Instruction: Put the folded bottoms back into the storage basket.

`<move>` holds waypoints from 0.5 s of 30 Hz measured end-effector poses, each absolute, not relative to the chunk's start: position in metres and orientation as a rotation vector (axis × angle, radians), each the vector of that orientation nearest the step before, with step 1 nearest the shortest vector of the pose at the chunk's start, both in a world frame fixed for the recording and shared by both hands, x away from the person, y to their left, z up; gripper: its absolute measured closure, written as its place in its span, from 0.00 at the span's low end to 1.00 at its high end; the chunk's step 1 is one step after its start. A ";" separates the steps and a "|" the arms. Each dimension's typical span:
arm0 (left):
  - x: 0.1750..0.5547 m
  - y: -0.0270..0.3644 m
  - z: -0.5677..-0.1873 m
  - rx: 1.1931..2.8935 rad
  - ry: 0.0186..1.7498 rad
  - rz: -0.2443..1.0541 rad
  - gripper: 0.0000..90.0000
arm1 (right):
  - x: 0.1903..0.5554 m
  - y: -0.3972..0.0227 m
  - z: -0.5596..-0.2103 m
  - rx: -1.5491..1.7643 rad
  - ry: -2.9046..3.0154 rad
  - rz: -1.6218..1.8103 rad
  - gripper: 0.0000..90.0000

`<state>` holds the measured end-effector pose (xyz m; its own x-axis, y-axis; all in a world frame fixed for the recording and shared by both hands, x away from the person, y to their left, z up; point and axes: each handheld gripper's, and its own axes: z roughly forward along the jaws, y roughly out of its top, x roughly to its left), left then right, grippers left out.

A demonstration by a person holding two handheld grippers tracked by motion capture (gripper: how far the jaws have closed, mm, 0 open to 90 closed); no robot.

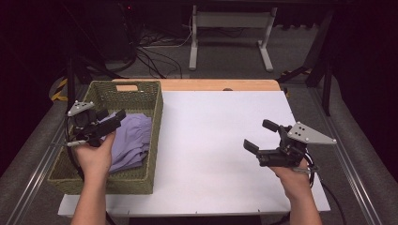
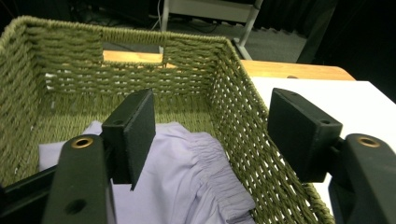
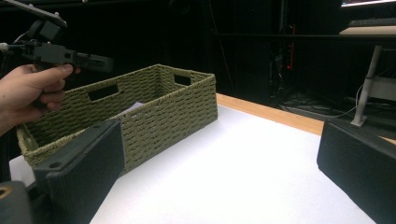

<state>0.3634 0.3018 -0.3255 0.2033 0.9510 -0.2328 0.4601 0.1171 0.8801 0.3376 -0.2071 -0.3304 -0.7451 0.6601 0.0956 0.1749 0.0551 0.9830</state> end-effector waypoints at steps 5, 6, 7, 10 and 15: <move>0.360 0.298 -0.324 1.503 1.335 0.641 0.32 | 0.338 -0.207 -0.330 0.837 1.958 1.737 0.02; 0.358 0.297 -0.323 1.504 1.319 0.651 0.32 | 0.338 -0.207 -0.330 0.837 1.958 1.736 0.02; 0.357 0.296 -0.322 1.502 1.308 0.655 0.31 | 0.338 -0.207 -0.330 0.838 1.959 1.736 0.02; 0.352 0.293 -0.320 1.507 1.279 0.667 0.26 | 0.338 -0.207 -0.330 0.831 1.961 1.733 0.02; 0.339 0.285 -0.318 1.527 1.222 0.709 0.24 | 0.338 -0.208 -0.330 0.840 1.955 1.736 0.02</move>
